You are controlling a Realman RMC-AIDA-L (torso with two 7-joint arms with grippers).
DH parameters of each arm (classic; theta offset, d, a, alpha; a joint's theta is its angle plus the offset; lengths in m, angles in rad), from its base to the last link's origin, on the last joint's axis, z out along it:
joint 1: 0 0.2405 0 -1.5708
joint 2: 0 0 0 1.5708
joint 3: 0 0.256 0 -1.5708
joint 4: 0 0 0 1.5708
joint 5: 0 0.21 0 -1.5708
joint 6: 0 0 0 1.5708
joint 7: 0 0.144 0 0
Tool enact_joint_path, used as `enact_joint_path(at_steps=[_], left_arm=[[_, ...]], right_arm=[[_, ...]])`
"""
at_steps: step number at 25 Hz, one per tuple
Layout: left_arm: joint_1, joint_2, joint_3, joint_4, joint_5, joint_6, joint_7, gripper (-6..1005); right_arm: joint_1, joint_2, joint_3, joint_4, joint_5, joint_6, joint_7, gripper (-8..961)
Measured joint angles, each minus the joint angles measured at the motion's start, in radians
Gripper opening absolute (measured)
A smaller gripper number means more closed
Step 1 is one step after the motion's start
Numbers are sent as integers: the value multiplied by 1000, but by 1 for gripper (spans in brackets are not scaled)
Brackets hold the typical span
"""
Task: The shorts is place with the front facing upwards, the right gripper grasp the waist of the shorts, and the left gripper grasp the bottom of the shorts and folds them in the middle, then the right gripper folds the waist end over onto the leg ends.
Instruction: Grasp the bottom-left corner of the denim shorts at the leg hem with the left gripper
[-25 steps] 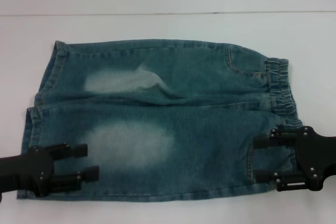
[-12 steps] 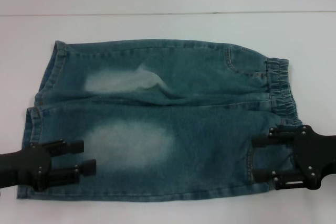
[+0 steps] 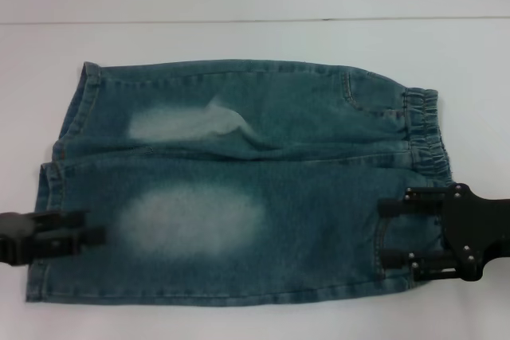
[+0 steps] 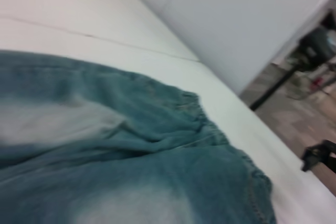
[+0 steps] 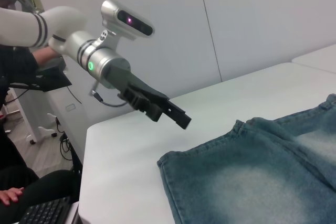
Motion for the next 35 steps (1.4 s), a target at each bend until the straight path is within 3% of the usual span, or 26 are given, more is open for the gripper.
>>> enact_joint_path(at_steps=[4, 10, 13, 35], left_arm=[[-1, 28, -57, 56, 60, 18, -124, 824], [-13, 57, -159, 75, 154, 68, -168, 824], [-17, 59, -171, 81, 228, 59, -192, 824], [-61, 58, -155, 71, 406, -24, -252, 825]], right_arm=[[2, 2, 2, 0, 0, 2, 2, 760], [6, 3, 3, 1, 1, 10, 3, 760], [10, 3, 3, 4, 2, 19, 2, 760], [36, 23, 3, 9, 9, 58, 3, 760]])
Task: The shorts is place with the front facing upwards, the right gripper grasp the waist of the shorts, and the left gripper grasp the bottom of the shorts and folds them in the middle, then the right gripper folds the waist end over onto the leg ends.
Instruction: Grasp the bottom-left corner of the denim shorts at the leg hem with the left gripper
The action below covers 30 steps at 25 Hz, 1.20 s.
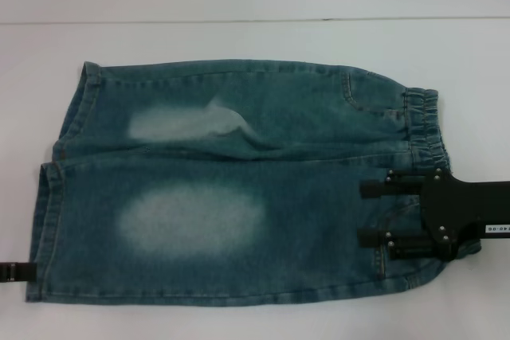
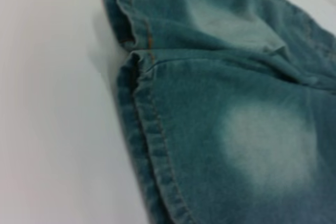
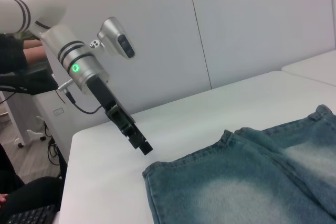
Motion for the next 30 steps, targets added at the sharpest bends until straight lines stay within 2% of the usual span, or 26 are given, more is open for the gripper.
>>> enact_joint_path(at_steps=[11, 24, 30], left_arm=[[-24, -10, 71, -35, 31, -62, -16, 825], [-26, -11, 75, -41, 32, -78, -16, 825], [-26, -18, 76, -40, 33, -82, -16, 825]], right_arm=[[2, 2, 0, 1, 6, -9, 2, 759], [4, 2, 0, 0, 20, -10, 2, 759], [2, 2, 0, 1, 21, -7, 2, 759]])
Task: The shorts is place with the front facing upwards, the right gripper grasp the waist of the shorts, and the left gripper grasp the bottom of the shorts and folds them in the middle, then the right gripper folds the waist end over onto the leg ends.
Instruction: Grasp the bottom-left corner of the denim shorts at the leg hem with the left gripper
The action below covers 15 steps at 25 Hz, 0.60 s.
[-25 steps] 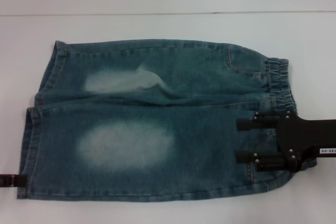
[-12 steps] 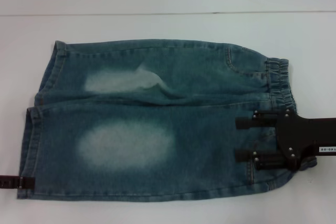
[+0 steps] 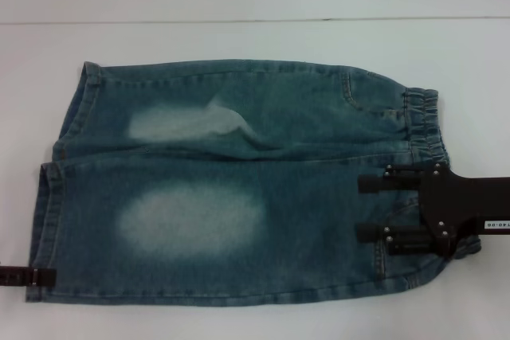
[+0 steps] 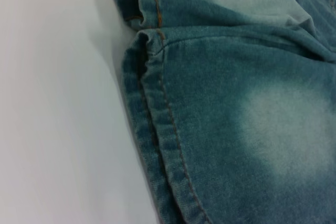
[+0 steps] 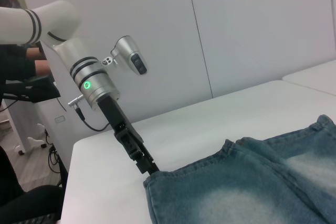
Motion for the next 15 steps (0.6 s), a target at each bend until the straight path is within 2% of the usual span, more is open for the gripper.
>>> enact_joint_path(at_steps=[15], left_arm=[[-11, -4, 0, -14, 29, 3, 0, 825]], right_arm=[[3, 0, -5, 1, 0, 4, 0, 759]])
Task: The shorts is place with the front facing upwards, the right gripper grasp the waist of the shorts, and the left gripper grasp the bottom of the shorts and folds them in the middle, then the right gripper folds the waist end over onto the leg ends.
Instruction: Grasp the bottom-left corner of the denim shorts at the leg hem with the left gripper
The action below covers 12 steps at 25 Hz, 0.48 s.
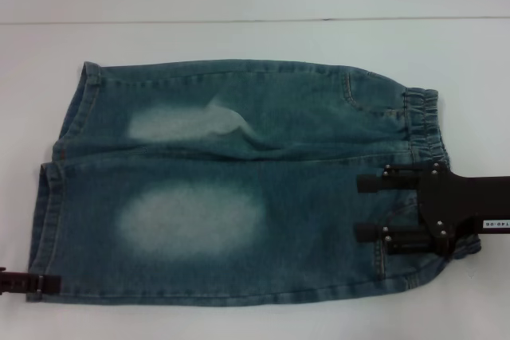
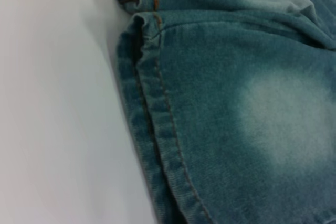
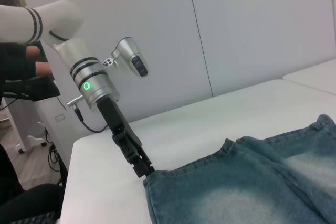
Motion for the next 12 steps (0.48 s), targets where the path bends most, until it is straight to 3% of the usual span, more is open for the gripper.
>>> enact_joint_path(at_steps=[9, 12], left_arm=[[-18, -8, 0, -3, 1, 15, -23, 790], [-25, -7, 14, -21, 1, 16, -32, 726]], right_arm=[[3, 0, 0, 0, 0, 1, -1, 758], [1, 0, 4, 1, 0, 1, -1, 758]])
